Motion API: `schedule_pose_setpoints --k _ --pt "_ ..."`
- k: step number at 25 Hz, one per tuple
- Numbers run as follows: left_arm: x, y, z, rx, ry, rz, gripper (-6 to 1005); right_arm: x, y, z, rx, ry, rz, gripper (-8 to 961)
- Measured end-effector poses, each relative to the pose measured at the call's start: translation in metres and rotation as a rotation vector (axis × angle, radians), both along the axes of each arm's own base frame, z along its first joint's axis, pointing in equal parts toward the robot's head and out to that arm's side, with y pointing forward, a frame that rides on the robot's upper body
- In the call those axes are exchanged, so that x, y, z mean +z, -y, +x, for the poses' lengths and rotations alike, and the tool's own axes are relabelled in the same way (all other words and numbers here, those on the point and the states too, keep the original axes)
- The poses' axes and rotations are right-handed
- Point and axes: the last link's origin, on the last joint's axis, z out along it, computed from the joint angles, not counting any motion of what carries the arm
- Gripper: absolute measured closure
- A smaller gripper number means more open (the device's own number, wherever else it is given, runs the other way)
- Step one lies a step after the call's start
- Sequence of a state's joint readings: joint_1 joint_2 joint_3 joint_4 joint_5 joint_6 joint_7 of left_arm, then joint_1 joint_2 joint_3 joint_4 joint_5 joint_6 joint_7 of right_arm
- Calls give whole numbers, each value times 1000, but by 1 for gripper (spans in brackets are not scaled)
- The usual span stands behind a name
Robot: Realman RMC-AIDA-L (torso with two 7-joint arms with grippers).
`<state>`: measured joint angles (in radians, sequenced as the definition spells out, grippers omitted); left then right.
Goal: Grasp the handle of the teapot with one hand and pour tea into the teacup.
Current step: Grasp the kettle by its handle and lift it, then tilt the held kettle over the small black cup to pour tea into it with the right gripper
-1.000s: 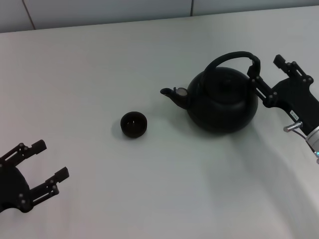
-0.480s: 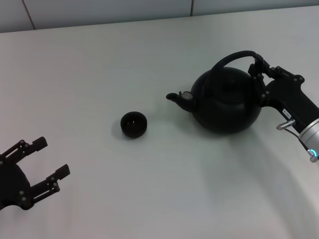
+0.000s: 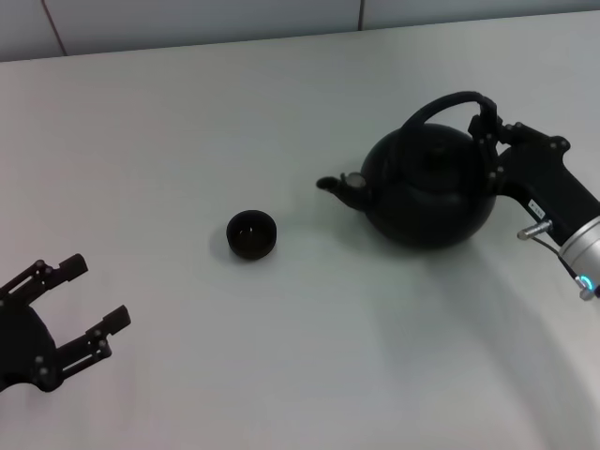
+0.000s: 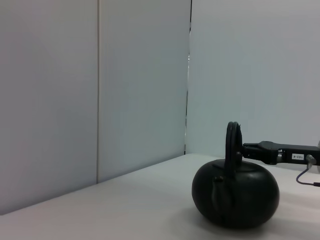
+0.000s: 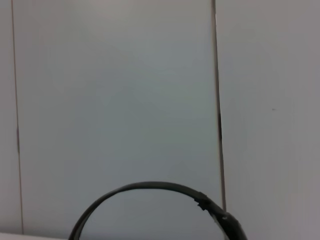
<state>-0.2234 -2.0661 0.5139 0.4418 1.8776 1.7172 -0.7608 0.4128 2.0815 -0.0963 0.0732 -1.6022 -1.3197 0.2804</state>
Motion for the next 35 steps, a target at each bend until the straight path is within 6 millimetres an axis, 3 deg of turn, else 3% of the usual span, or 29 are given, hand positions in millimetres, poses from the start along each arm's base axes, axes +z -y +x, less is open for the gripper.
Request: schedule_pose_setpoints --k 6,12,17,22,35 --pt "-2 1 1 -4 6 2 203 10 -20 -11 40 -20 7 865" --pt "-6 -2 4 -16 11 6 203 27 -67 -30 94 -5 -114 865" --pt "-7 -6 7 -27 20 14 203 19 -90 -53 137 46 -207 865" --pt "-7 -8 9 -25 29 20 203 8 -96 -68 182 79 -258 866" --pt "-7 -8 9 -20 44 28 203 10 -98 -72 229 139 -271 866"
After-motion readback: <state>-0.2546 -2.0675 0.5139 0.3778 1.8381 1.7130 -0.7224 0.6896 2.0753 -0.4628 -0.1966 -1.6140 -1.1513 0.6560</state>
